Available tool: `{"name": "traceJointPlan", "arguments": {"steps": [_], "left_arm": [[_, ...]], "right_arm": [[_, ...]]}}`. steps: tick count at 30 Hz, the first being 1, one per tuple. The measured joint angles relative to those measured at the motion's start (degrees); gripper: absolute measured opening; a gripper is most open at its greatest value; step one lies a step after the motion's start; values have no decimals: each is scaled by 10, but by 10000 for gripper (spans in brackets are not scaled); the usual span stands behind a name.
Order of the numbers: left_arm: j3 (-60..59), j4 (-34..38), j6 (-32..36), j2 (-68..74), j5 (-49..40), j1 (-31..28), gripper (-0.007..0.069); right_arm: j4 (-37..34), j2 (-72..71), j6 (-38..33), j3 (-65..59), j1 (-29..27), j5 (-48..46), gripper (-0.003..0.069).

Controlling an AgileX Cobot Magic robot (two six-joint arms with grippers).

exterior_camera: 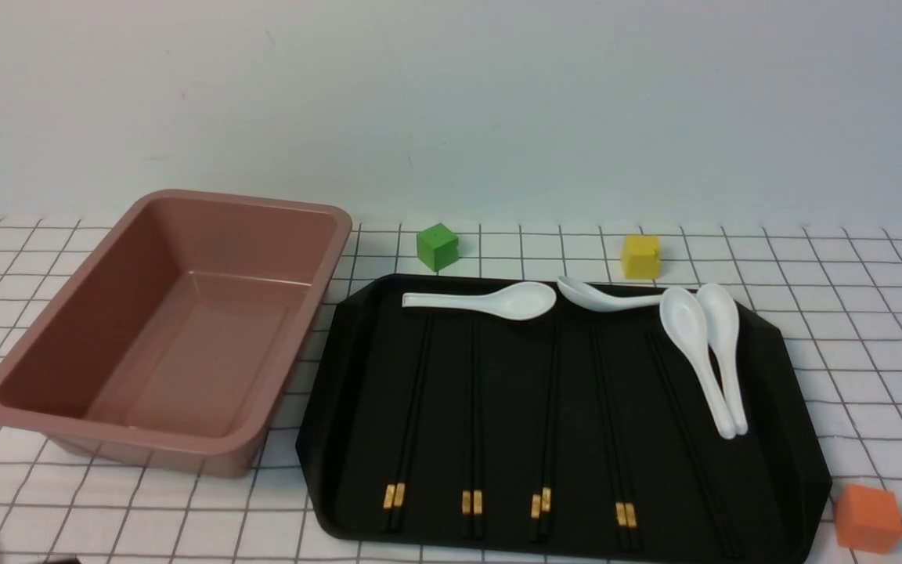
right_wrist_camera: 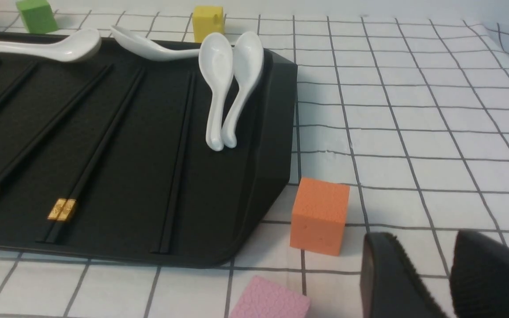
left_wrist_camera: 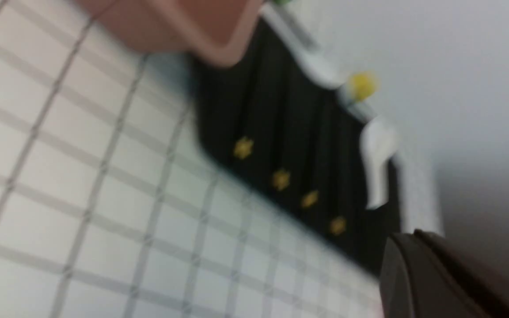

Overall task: On white black tablecloth take chopsticks from black tray and put them in box.
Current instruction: 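Reach over to the black tray and grasp a pair of chopsticks with the left gripper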

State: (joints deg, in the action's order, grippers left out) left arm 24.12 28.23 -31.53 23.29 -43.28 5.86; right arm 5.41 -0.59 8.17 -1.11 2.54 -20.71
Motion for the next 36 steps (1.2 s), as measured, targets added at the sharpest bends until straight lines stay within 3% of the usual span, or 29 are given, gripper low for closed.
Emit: {"name": "traceJointPlan", "arguments": {"steps": [3, 5, 9, 10, 11, 14, 19, 22, 25, 30, 36], "left_arm": [[79, -85, 23, 174, -146, 0, -13], [118, -99, 51, 251, -183, 0, -13], [172, -44, 130, 357, -197, 5, -13], [193, 15, 175, 396, -193, 26, -13], [193, 15, 175, 401, -192, 26, -13], [232, 65, 211, 471, -148, 103, -13], [309, 4, 172, 567, -55, 185, 6], [360, -59, 123, 627, -32, 203, 71], [434, -102, 72, 706, -42, 208, 163], [535, -137, 62, 810, -95, 208, 292], [570, -160, 63, 885, -108, 208, 323]], "right_arm": [[0, 0, 0, 0, 0, 0, 239], [0, 0, 0, 0, 0, 0, 239], [0, 0, 0, 0, 0, 0, 239], [0, 0, 0, 0, 0, 0, 239], [0, 0, 0, 0, 0, 0, 239], [0, 0, 0, 0, 0, 0, 239], [0, 0, 0, 0, 0, 0, 239], [0, 0, 0, 0, 0, 0, 239], [0, 0, 0, 0, 0, 0, 239], [0, 0, 0, 0, 0, 0, 239], [0, 0, 0, 0, 0, 0, 239]]}}
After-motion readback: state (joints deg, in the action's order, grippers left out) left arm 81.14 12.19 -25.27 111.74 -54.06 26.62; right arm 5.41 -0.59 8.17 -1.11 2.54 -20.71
